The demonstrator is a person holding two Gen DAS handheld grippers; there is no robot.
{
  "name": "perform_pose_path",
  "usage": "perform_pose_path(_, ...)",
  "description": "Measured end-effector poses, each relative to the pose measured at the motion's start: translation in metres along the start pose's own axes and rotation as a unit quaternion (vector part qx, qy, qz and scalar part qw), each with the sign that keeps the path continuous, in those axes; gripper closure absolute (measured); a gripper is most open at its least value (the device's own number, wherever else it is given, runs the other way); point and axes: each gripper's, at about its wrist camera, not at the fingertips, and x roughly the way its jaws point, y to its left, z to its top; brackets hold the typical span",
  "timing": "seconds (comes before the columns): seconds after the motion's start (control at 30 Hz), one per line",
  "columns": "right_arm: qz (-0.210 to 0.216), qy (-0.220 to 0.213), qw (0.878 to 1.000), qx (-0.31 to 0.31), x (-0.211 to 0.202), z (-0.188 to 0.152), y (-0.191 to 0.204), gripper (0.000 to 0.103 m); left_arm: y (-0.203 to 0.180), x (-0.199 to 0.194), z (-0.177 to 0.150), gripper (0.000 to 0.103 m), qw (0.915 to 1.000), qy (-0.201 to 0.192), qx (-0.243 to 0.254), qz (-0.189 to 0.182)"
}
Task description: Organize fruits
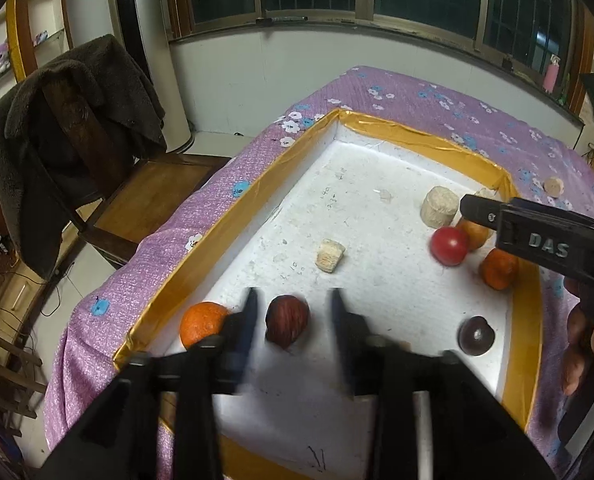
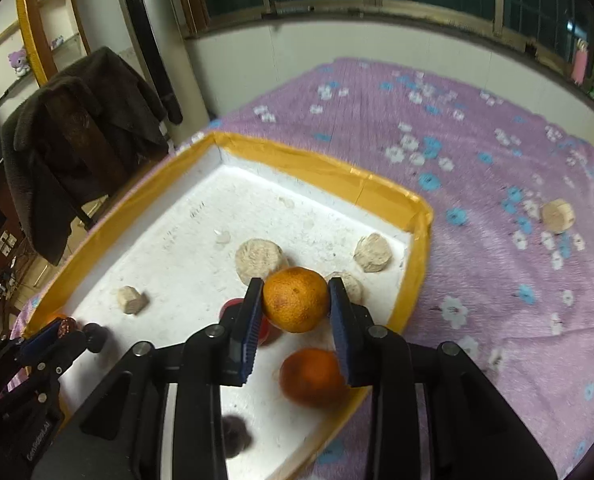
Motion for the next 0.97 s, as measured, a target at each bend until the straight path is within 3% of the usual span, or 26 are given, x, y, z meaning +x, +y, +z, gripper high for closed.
perform_pose_path(0.07,-0.002,-0.009,1.000,-0.005,-0.002,0.002,0.001,0.030,-0.001,-0.010,-0.002,0.036,0.9998,-0.019,0.004,0.008)
perform_pose_path(0.17,-0.008,-0.030,1.000,0.004,-0.020,-0.001,-0.002,0.027,-0.004,-0.032,-0.008,0.015,0.9990,-0.040,0.015,0.012)
perform_pose_path(0.23,-0.005,-0.046,0.999,0.005,-0.041,-0.009,-0.003,0.025,-0.006,-0.044,-0.014,0.014,0.9987,-0.045,0.022,0.004)
perform_pose_path(0.3,-0.003,-0.062,0.998,-0.013,-0.067,-0.023,-0.001,0.007,-0.006,-0.053,-0.021,0.003,0.9987,-0.047,0.017,0.004)
perform_pose_path(0.37,-0.005,-0.080,0.996,-0.035,-0.094,-0.041,-0.001,0.000,-0.005,-0.063,-0.028,0.000,0.9986,-0.054,0.003,0.001)
perform_pose_path(0.63,-0.022,-0.112,0.992,-0.057,-0.188,-0.124,-0.022,0.000,-0.021,-0.093,-0.047,0.000,0.9985,-0.054,0.009,0.004)
perform_pose_path(0.97,-0.014,-0.137,0.987,-0.079,-0.222,-0.150,-0.011,0.000,-0.024,-0.111,-0.049,0.000,0.9976,-0.069,-0.004,-0.002)
